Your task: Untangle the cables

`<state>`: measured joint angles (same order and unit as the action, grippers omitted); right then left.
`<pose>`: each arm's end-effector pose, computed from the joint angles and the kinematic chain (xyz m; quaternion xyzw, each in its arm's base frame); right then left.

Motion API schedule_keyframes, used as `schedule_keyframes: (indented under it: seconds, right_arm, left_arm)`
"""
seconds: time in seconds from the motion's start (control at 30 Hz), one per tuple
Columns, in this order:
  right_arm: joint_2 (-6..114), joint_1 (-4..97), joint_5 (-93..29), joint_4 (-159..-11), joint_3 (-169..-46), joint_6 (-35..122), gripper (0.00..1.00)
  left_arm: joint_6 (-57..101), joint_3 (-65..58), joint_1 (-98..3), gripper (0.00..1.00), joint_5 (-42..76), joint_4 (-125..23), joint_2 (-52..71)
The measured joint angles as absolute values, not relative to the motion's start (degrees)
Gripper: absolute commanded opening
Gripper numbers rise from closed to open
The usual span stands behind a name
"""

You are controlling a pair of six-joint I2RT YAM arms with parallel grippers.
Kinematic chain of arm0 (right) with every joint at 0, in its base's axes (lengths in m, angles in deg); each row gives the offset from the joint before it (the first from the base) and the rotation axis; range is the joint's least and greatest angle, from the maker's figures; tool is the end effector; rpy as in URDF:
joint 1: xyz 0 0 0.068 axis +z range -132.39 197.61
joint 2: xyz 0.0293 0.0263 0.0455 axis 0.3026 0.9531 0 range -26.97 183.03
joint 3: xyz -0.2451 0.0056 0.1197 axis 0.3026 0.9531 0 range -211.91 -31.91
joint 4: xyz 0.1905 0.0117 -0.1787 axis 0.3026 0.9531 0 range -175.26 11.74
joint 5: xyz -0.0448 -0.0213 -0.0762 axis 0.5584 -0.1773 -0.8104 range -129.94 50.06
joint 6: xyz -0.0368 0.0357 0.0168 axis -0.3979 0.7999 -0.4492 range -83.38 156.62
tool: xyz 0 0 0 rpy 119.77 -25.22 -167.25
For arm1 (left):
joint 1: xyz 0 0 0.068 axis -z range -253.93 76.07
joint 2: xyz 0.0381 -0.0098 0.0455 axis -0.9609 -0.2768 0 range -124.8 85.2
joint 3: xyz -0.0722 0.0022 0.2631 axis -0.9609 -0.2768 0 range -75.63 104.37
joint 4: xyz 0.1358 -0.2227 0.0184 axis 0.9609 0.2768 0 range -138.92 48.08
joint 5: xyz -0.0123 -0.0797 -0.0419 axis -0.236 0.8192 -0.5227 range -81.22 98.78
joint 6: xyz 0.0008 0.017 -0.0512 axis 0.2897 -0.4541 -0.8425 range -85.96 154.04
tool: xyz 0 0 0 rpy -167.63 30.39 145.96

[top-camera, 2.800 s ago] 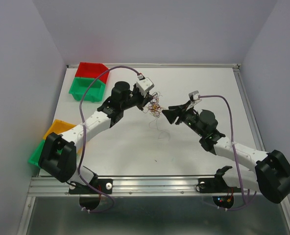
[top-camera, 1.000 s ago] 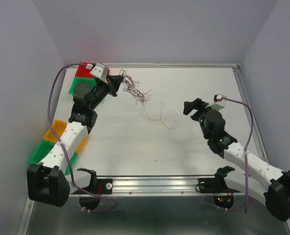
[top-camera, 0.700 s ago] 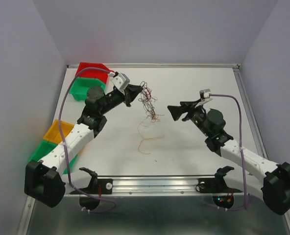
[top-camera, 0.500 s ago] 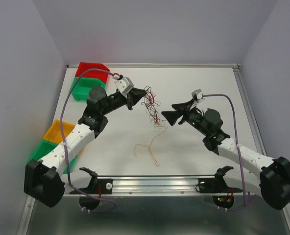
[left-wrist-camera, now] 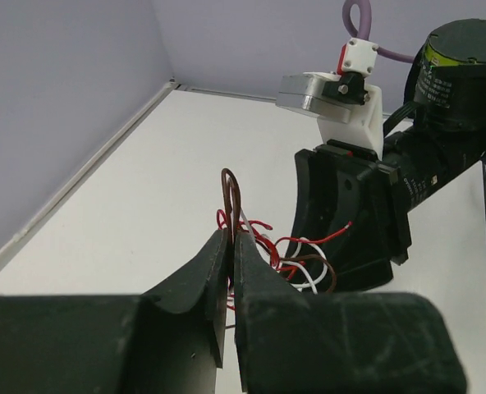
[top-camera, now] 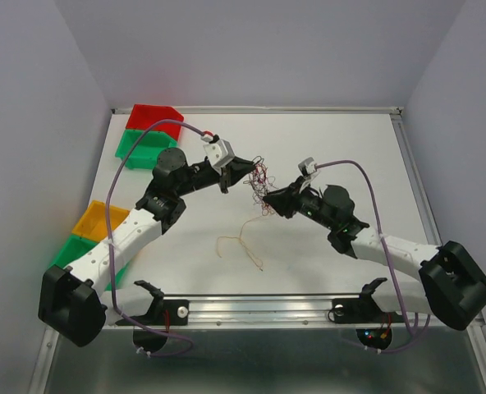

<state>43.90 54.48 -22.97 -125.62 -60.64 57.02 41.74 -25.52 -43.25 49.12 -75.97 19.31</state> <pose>0.2045 0.1664 0.2397 -0.2033 0.6881 0.4229 0.5535 0.2148 -0.1542 0.3653 0.4475 0.4747 -0.3588 0.6676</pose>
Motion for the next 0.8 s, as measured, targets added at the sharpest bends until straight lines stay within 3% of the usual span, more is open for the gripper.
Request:
schedule_keyframes:
  seconds: [0.03,0.27,0.43,0.53,0.67,0.8]
  right_arm:
    - [43.9,54.5,-23.9,-125.7,-60.6,57.2,0.0]
    - [39.2,54.8,-47.3,-122.9,-60.6,61.6,0.01]
    - [34.4,54.3,-68.1,-115.8,-60.6,68.6,0.01]
    - [30.2,55.1,-72.7,-114.3,-60.6,74.2,0.01]
    - [25.3,55.2,-73.8,-112.5,-60.6,80.0,0.01]
    - [21.8,55.4,-78.2,-108.5,-59.2,83.3,0.01]
  left_arm:
    - [42.0,-25.5,-43.2,0.15,49.1,-75.7,19.3]
    - [43.0,-25.5,-43.2,0.16,42.4,-74.4,19.2]
    - [40.9,-25.5,-43.5,0.16,25.3,-74.0,19.1]
    - [35.9,-25.5,-45.7,0.16,20.4,-73.0,18.1]
    - [27.7,-25.5,-54.0,0.16,24.7,-72.9,17.2]
    - [23.5,-25.5,-55.7,0.17,24.4,-73.1,17.1]
